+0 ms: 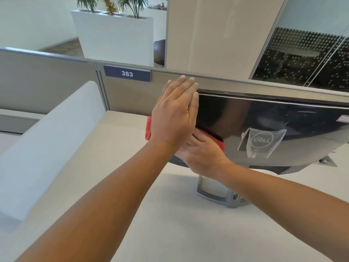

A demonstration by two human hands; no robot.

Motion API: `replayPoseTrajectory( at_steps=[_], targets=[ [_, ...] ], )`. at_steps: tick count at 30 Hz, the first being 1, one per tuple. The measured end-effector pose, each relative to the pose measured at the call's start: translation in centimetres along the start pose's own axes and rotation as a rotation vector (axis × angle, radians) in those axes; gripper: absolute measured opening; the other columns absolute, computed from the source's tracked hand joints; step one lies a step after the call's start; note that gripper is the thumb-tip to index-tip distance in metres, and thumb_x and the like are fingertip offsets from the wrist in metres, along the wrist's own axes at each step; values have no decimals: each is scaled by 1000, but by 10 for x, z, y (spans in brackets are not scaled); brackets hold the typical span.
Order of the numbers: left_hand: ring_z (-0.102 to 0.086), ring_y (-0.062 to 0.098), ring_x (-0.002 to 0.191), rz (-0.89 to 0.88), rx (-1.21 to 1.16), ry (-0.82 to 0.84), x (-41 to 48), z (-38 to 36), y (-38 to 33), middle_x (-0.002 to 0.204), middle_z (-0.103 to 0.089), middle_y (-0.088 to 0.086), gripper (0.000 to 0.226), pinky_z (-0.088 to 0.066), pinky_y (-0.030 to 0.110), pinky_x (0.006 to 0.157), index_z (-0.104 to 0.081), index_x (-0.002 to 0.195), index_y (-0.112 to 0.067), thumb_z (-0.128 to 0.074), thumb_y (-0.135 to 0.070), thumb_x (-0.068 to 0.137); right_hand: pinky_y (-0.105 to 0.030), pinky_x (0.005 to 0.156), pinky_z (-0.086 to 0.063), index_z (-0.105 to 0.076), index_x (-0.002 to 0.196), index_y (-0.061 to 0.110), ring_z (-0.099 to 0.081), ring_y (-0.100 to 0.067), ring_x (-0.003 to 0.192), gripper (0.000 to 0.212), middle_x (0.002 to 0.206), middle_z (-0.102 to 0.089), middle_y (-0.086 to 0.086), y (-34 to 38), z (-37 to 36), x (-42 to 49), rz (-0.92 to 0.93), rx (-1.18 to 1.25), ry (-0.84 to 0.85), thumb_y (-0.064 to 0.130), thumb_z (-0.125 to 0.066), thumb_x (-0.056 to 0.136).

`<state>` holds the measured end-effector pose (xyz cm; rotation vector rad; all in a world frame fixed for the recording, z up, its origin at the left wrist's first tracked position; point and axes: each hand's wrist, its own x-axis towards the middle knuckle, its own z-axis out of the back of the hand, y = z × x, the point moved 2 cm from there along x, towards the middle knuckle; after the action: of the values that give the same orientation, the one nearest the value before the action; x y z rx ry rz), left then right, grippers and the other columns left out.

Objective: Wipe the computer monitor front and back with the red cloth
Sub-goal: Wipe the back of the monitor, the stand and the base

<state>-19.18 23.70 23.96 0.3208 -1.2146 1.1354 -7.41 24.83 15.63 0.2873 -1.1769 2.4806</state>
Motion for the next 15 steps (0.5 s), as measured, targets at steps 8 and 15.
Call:
replayPoseTrajectory(
  at_steps=[8,15],
  targets=[
    [-52,23,131,-51,3,3,0,1,5,130,-65,7,34,-37,40,114,-68,123,-6,-44,-19,103,-48,124,-7,-32,150,0,-11,-34,152,53,163,-23,-10,41,-54,-27,344,-166,249,23,-29,102],
    [-53,25,130,-48,-3,-24,-1,0,3,130,-65,9,34,-36,39,115,-68,123,-4,-45,-18,102,-46,124,-1,-72,118,11,-34,-28,146,44,147,-51,-8,26,-61,-93,396,-95,324,16,-36,95]
  ],
)
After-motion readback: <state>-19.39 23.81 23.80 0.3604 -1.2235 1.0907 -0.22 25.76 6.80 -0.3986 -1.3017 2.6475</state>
